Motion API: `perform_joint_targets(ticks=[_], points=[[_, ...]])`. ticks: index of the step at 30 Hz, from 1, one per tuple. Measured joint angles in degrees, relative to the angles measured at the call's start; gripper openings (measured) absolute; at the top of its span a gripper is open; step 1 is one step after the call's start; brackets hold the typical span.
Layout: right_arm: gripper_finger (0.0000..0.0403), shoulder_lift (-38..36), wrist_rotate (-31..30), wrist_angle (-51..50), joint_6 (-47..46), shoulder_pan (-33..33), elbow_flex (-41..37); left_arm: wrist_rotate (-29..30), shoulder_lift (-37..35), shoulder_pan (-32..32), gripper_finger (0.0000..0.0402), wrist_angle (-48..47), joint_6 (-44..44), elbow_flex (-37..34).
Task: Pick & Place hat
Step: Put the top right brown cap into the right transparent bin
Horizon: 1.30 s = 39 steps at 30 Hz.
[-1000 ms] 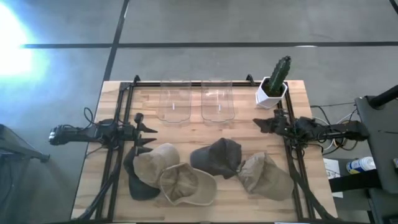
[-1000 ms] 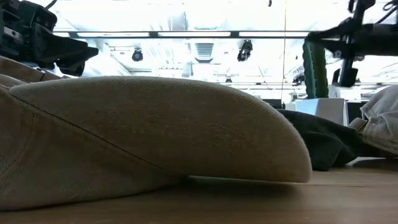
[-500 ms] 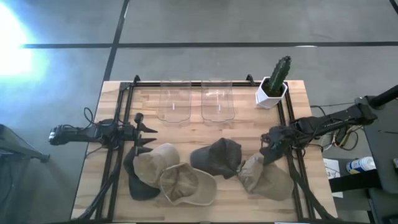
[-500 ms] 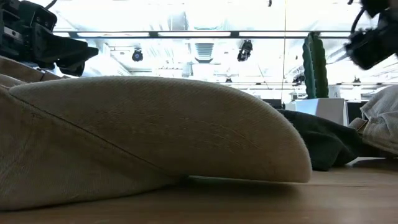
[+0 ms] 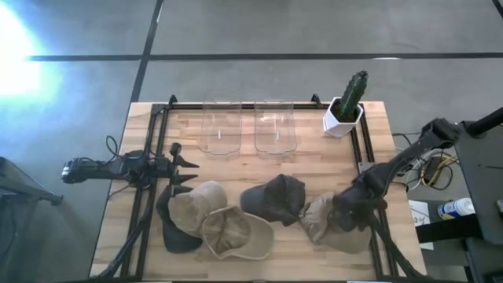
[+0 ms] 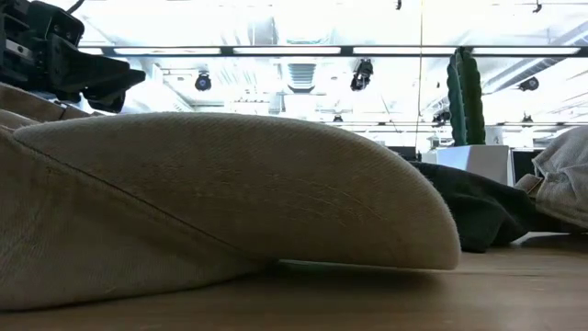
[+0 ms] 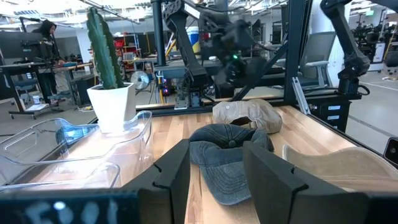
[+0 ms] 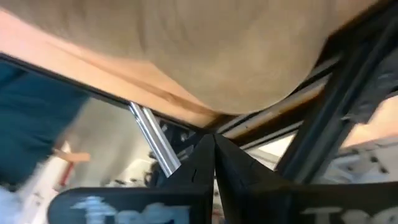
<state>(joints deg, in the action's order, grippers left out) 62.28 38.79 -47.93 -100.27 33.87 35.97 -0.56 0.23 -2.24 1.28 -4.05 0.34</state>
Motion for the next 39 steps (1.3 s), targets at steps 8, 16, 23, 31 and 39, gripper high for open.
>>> perform_joint_targets(ticks=[8, 16, 23, 31, 39], points=[[0.0037, 12.13, -4.07, 15.39, -3.02, 6.44, 0.00, 0.00, 0.00, 0.00, 0.0142, 0.00, 0.00, 0.00], [0.0130, 22.68, -17.57, 31.57, 1.63, 4.47, 0.66, 0.00, 0.00, 0.00, 0.0142, 0.00, 0.00, 0.00], [0.0184, 26.15, -38.91, 31.96, 12.29, -0.53, 5.41, 0.00, 0.02, 0.00, 0.0142, 0.00, 0.00, 0.00], [0.0192, 21.55, -41.18, 19.37, 14.11, 0.75, 15.47, 0.00, 0.00, 0.00, 0.0142, 0.00, 0.00, 0.00], [0.0192, 20.17, -35.27, 8.99, -13.61, 11.27, 16.25, 0.00, 0.02, 0.00, 0.0142, 0.02, 0.00, 0.00]])
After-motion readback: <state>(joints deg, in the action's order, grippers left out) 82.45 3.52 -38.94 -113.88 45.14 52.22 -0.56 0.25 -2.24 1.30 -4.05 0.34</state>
